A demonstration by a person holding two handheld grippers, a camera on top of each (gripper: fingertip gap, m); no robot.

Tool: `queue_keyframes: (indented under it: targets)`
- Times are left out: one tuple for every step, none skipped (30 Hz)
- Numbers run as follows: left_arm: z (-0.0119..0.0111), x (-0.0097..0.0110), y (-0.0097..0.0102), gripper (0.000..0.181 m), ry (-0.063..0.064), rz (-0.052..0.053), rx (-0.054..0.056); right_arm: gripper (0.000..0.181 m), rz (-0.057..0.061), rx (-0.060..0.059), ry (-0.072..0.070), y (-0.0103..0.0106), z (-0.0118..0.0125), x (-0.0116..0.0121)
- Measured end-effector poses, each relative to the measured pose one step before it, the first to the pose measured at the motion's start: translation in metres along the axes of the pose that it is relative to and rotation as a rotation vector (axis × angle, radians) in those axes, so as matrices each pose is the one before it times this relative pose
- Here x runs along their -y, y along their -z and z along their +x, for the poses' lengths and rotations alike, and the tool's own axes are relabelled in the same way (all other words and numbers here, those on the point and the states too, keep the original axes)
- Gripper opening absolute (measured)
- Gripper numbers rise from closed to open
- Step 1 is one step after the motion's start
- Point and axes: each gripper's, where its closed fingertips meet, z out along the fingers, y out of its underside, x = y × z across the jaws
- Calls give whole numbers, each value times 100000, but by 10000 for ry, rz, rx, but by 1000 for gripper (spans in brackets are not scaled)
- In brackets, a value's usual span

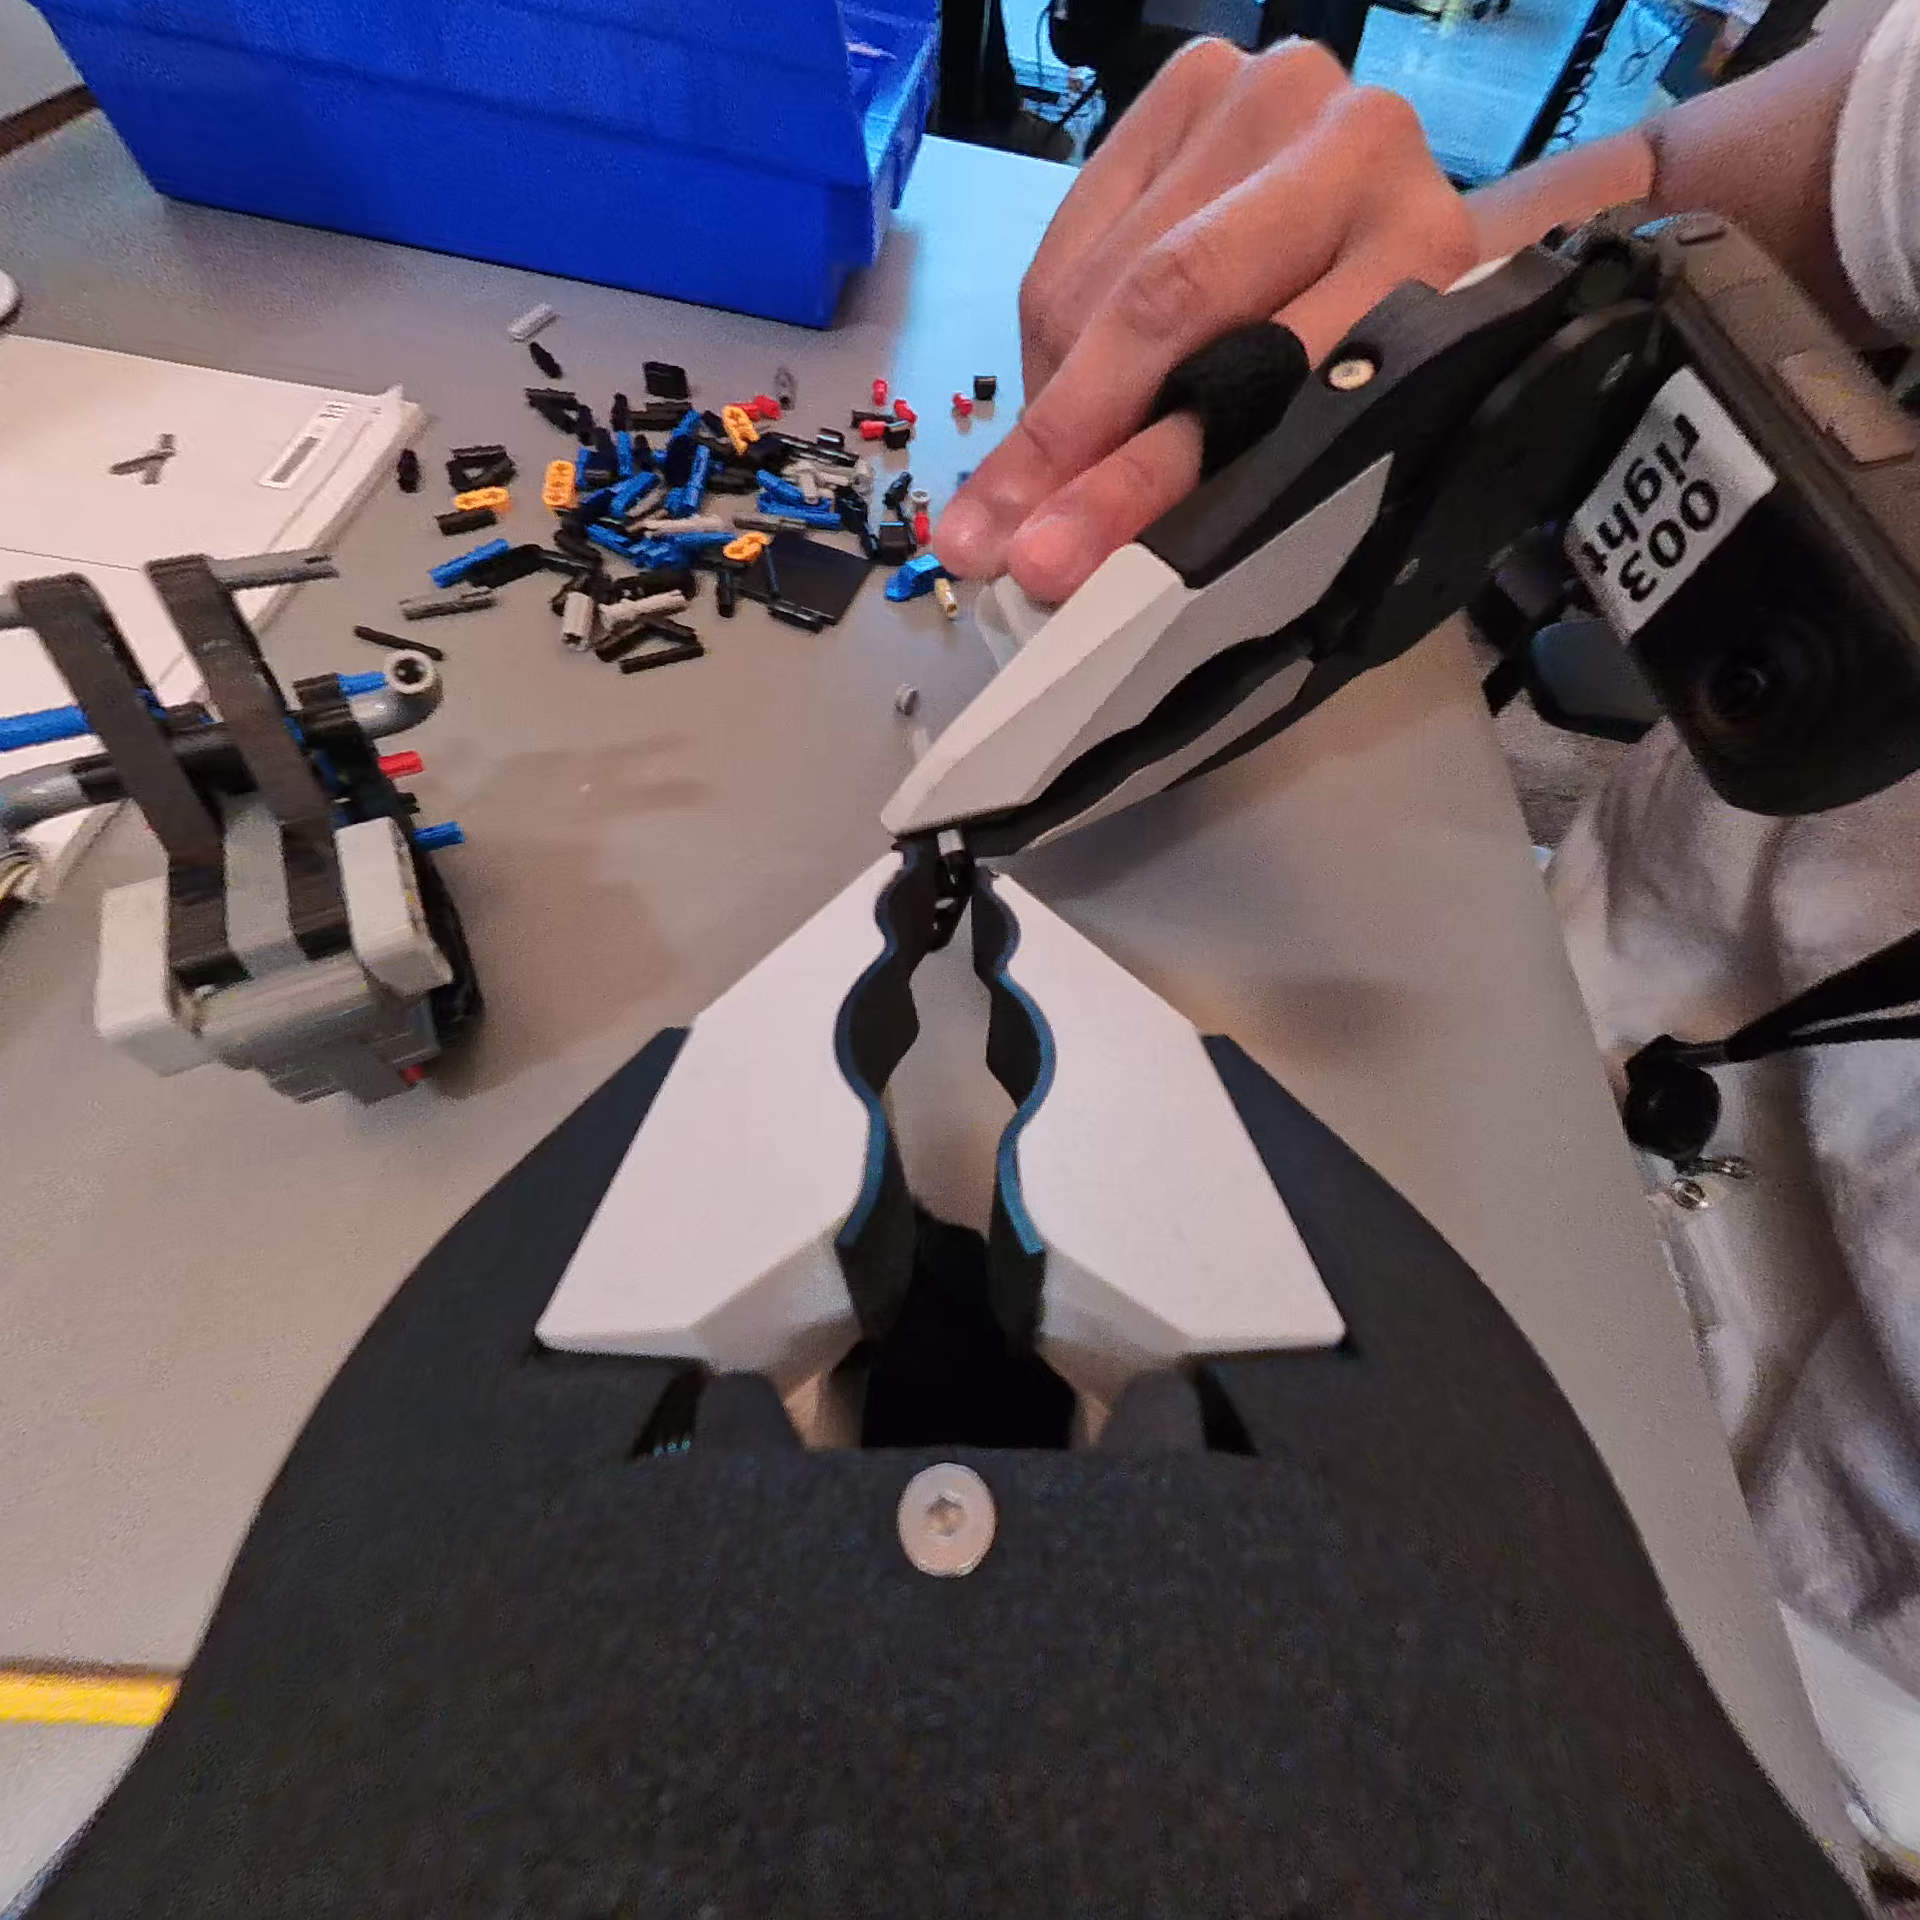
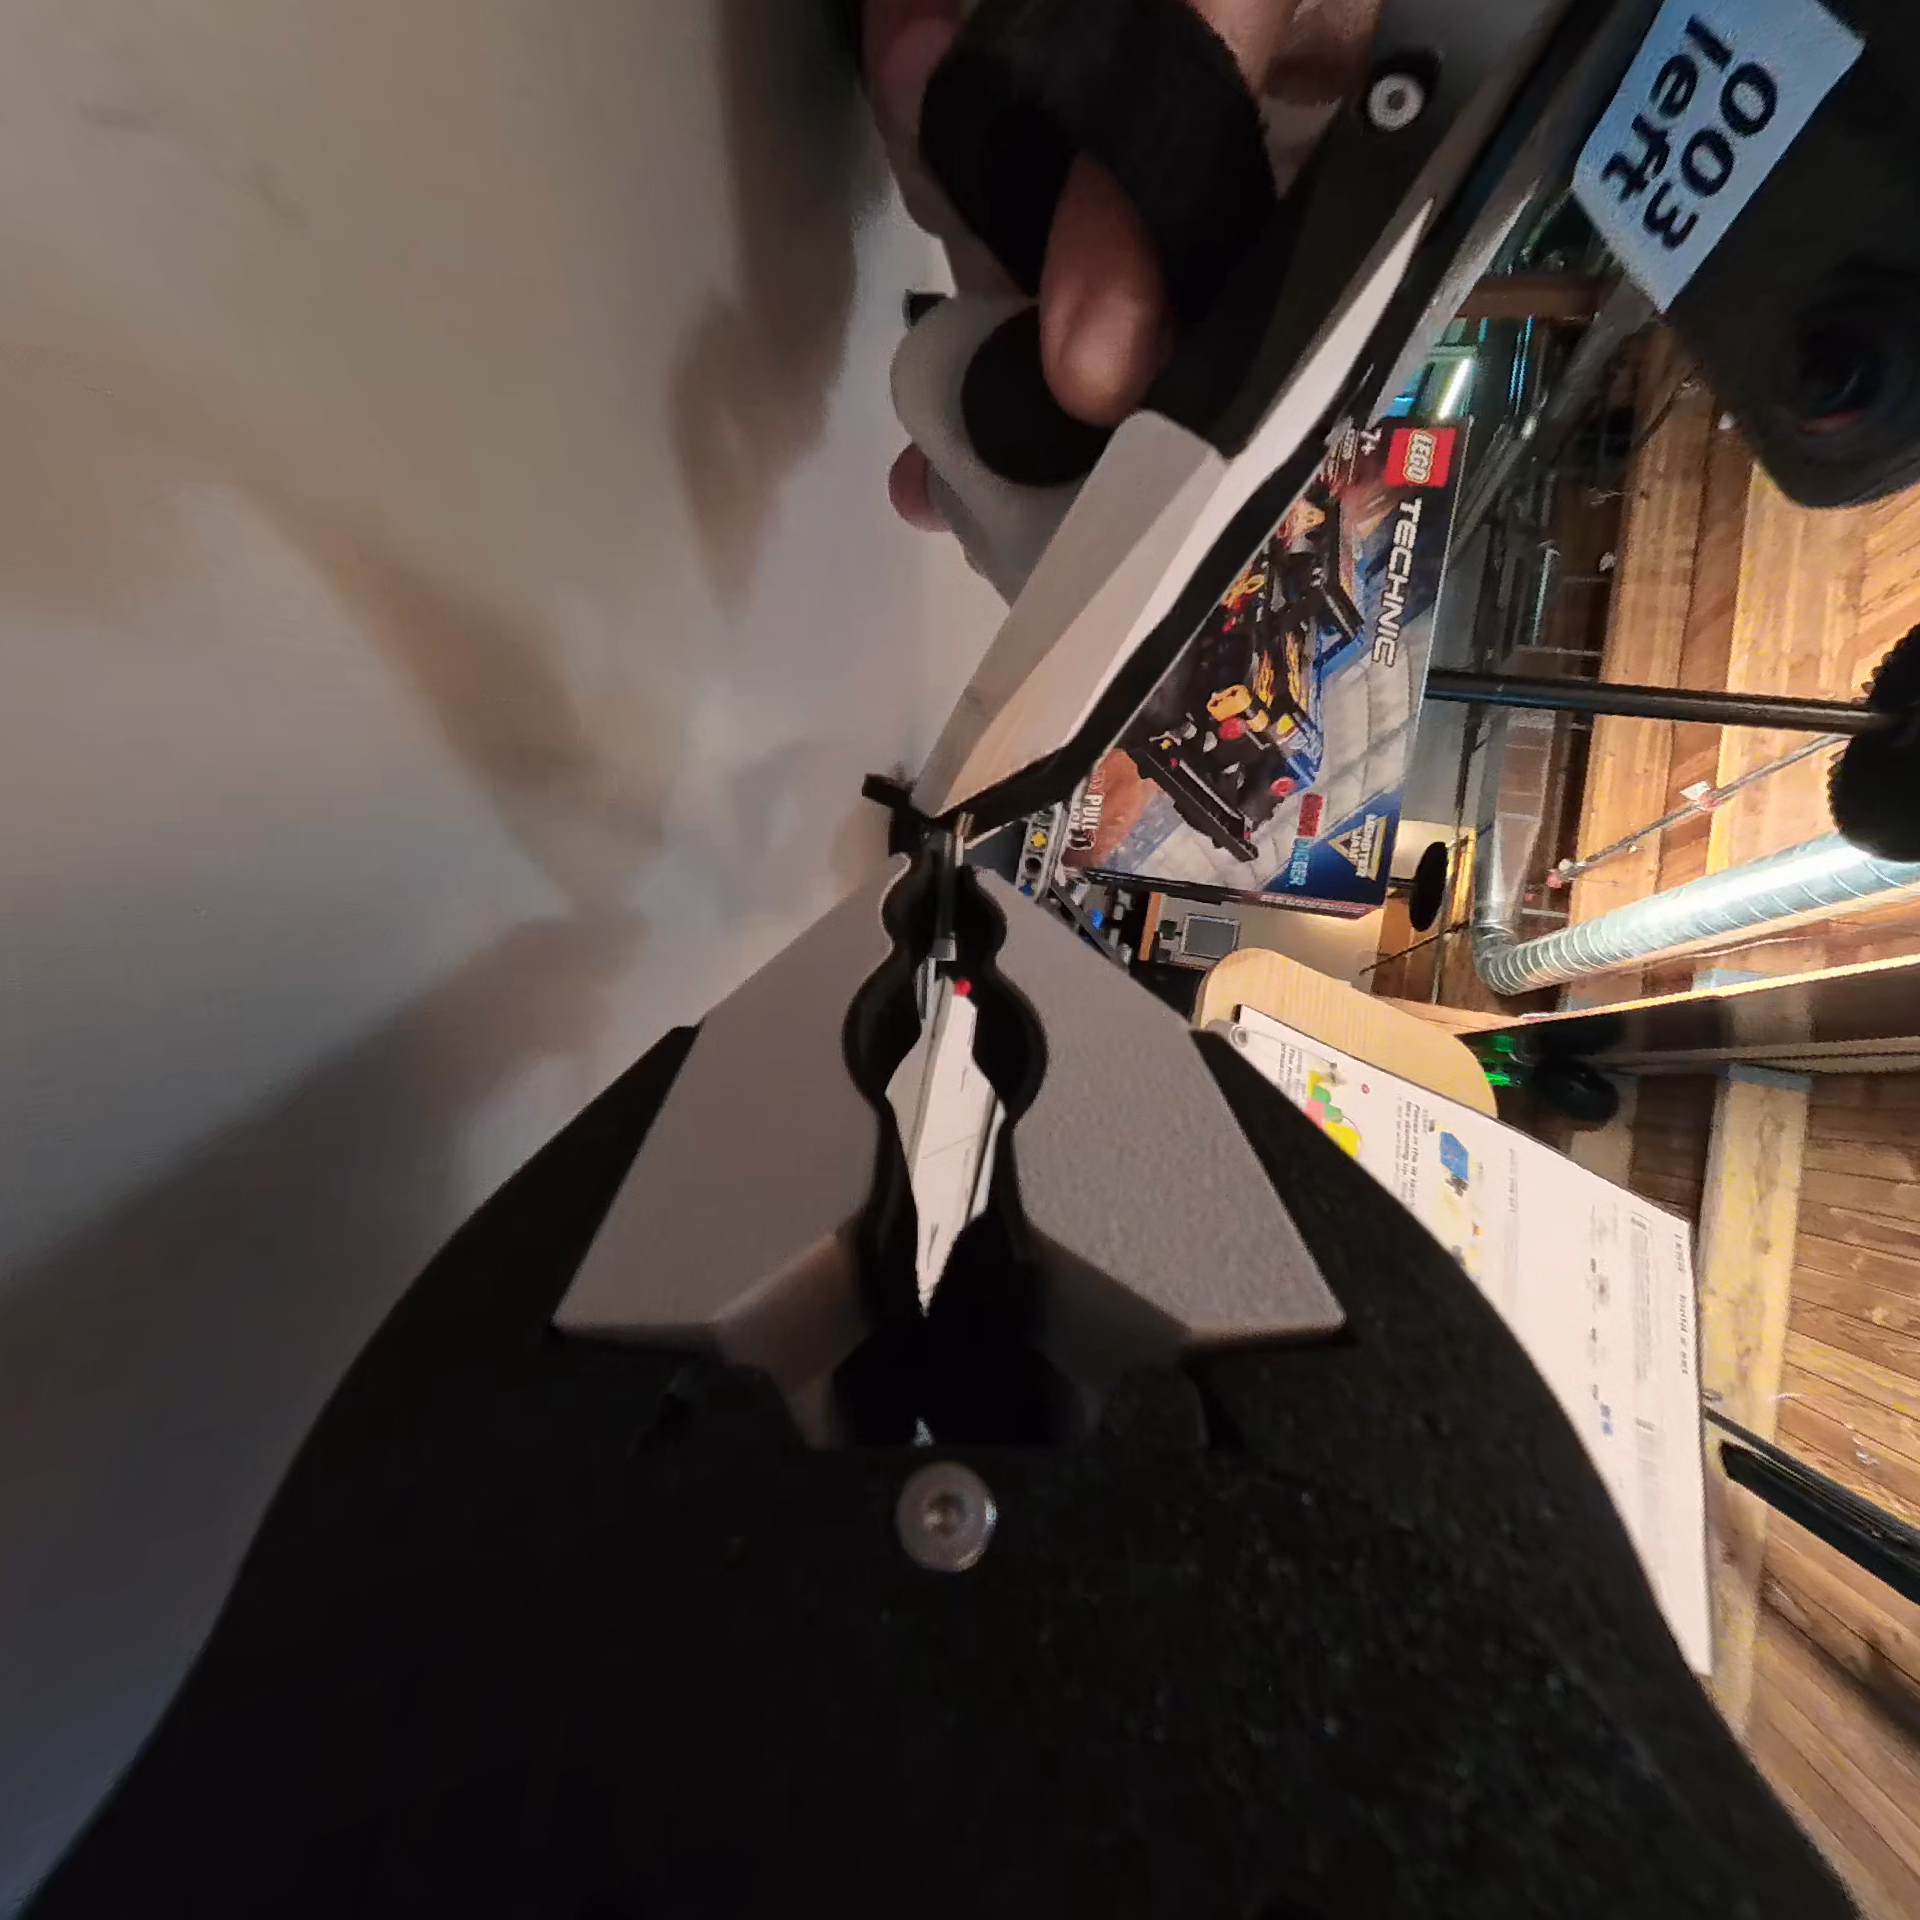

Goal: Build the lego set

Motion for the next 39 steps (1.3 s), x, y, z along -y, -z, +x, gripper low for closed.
queue_keyframes:
  targets:
    - [166,-120,-21,5,-5,-78,-150,2,100,136,-58,37,-179,154]
    - [108,-97,-42,5,-41,-64,-66,2,86,11,123,24,-74,58]
    - [170,-130,-84,5,-52,-90,-82,2,138,54,127,75,-172,122]
    - [187,-180,-123,5,-49,-130,-107,2,119,93,68,61,-248,147]
    - [134,-168,-113,5,-64,-121,-51,2,35,48,32,-15,-207,67]
    - [103,-86,-68,5,-46,-67,-42,2,110,26,-30,3,-98,83]
    - [53,9,-9,5,-2,5,-30,2,83,28,-120,30,15,24]
    - [73,71,31,5,51,46,-64,2,90,-38,-59,37,62,50]
    - [-25,39,27,5,40,32,-8,2,7,7,-137,-47,6,-43]
    - [13,-31,-27,5,-23,-26,16,2,6,19,-16,-42,-57,42]
    - [89,-144,-60,5,-33,-98,-35,2,55,68,19,-51,-186,130]
    - [-8,-99,-47,5,-10,-65,13,2,3,69,-128,-66,-98,-31]
    - [8,57,29,5,33,42,-27,2,82,-9,-106,39,99,21]
    - [16,84,65,5,136,60,-104,2,51,64,-211,26,52,32]
    - [-87,71,32,5,116,47,3,2,-67,-23,-45,-49,70,-108]
    - [-83,-36,-40,5,53,-31,62,2,-92,-12,126,-78,-51,-43]
    - [-53,-228,-123,5,4,-152,67,2,-135,114,86,-111,-287,-18]
    - [-102,-149,-101,5,-20,-107,106,2,-118,-41,162,-79,-81,-64]
    - [-18,-83,-67,5,9,-63,30,2,2,2,55,-12,-100,15]
    - [-48,-63,-43,5,49,-44,12,2,-37,87,-189,-77,-75,-39]
    - [-104,61,27,5,60,37,37,2,2,-68,-18,-72,114,-72]
    - [-14,64,59,5,81,50,-49,2,-3,-28,14,7,77,32]
    - [38,29,52,5,28,32,-37,2,-26,-14,-19,9,27,49]
    - [-3,-8,3,5,-76,0,67,2,3,30,-68,-16,-41,-13]
    - [-46,-58,-43,5,-181,-40,122,2,6,190,-395,-88,-161,-39]
    - [-129,-42,-7,5,-237,-20,161,3,14,241,-667,-147,-100,-97]
    - [-107,176,82,5,-209,114,128,3,140,129,-634,-65,148,-87]
    - [89,362,193,5,-296,229,8,7,321,124,-590,145,267,112]
    - [91,320,228,5,-337,150,40,11,234,173,-635,246,340,-49]
    - [51,215,212,5,-388,55,88,14,166,306,-712,253,303,-262]
    - [121,270,203,5,-552,99,99,18,198,636,-754,304,-116,-294]
    - [160,239,150,6,-608,103,107,22,364,766,-731,406,-355,-77]
    - [165,153,61,6,-461,53,65,26,362,530,-672,438,-47,-29]
    - [236,7,-9,6,-282,-6,-56,29,392,969,-684,427,-762,158]
    - [209,6,-28,6,-163,39,-83,33,477,845,-737,340,-666,359]
    - [193,173,13,6,-46,172,-122,37,407,416,-505,227,-154,302]
    - [263,249,51,6,67,217,-203,35,377,375,-241,199,-289,265]
    - [129,201,39,6,103,163,-136,32,345,161,-106,110,-112,212]
    - [86,216,75,6,78,165,-102,28,237,141,82,-5,-231,130]
